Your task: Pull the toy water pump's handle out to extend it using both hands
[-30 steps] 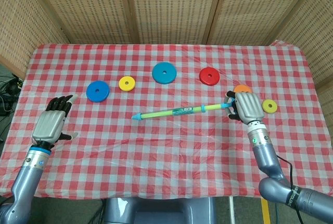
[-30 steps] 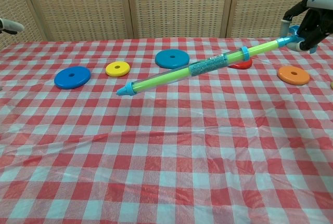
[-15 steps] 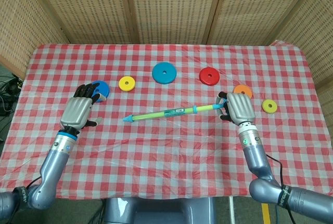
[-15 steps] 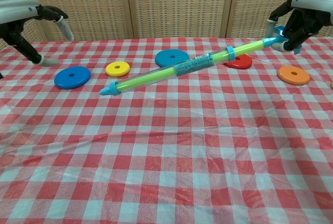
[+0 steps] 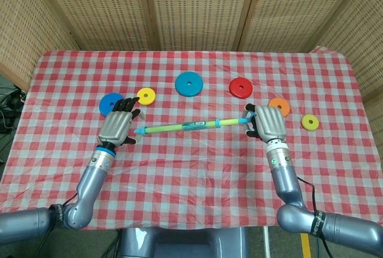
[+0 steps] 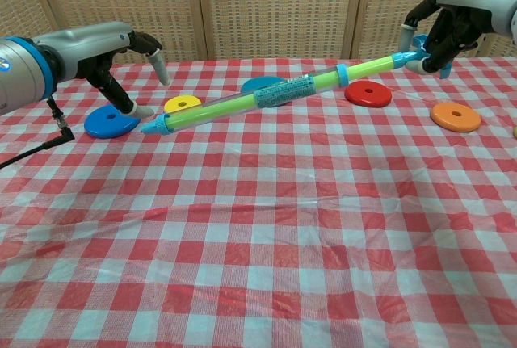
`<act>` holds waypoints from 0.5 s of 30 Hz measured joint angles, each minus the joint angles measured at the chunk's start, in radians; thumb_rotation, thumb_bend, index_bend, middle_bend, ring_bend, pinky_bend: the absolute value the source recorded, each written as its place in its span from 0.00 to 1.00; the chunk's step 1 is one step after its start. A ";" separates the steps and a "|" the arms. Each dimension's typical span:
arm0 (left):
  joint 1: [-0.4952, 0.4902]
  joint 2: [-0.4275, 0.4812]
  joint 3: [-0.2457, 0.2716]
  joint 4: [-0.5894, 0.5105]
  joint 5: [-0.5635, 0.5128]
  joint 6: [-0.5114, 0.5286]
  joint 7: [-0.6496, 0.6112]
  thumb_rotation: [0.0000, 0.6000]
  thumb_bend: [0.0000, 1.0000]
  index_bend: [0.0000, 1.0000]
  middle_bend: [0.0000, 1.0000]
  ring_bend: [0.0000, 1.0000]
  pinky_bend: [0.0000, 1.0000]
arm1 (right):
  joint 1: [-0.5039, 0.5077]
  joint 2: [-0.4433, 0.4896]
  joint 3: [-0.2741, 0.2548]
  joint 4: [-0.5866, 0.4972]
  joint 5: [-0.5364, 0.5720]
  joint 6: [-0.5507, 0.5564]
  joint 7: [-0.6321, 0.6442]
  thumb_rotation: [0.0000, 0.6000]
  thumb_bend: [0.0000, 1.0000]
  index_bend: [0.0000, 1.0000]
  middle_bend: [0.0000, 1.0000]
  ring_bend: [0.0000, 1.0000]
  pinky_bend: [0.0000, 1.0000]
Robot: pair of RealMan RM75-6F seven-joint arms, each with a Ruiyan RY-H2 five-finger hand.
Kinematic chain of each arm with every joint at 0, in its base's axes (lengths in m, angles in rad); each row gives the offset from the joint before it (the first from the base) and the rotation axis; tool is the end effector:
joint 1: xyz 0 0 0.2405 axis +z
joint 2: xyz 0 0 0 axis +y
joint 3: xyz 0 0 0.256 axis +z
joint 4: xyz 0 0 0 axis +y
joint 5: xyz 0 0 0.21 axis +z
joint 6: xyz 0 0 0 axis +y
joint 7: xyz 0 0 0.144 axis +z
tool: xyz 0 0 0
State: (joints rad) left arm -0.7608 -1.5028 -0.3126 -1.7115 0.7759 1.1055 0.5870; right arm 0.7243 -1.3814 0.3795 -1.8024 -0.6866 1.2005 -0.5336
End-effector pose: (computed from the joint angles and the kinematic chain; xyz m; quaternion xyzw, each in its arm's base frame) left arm -0.1153 0.3491 0.0188 -0.6677 -0.4383 -0.3794 0.4669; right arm -0.1296 -0.3582 0.0729 0.5910 -0.4702 0.4074 0.5134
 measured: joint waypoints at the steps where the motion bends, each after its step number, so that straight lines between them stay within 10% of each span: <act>1: -0.005 -0.008 0.001 0.006 -0.006 0.003 0.001 1.00 0.27 0.37 0.00 0.00 0.00 | 0.001 0.000 -0.001 0.000 0.002 0.001 0.000 1.00 0.63 0.84 1.00 0.94 0.52; 15: -0.039 -0.106 0.001 0.071 -0.063 0.058 0.003 1.00 0.27 0.38 0.00 0.00 0.00 | 0.012 0.006 -0.020 -0.008 0.007 0.010 0.008 1.00 0.63 0.84 1.00 0.94 0.52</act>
State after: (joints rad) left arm -0.7995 -1.6088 -0.3111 -1.6409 0.7131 1.1639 0.5898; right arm 0.7363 -1.3752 0.3598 -1.8108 -0.6793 1.2106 -0.5255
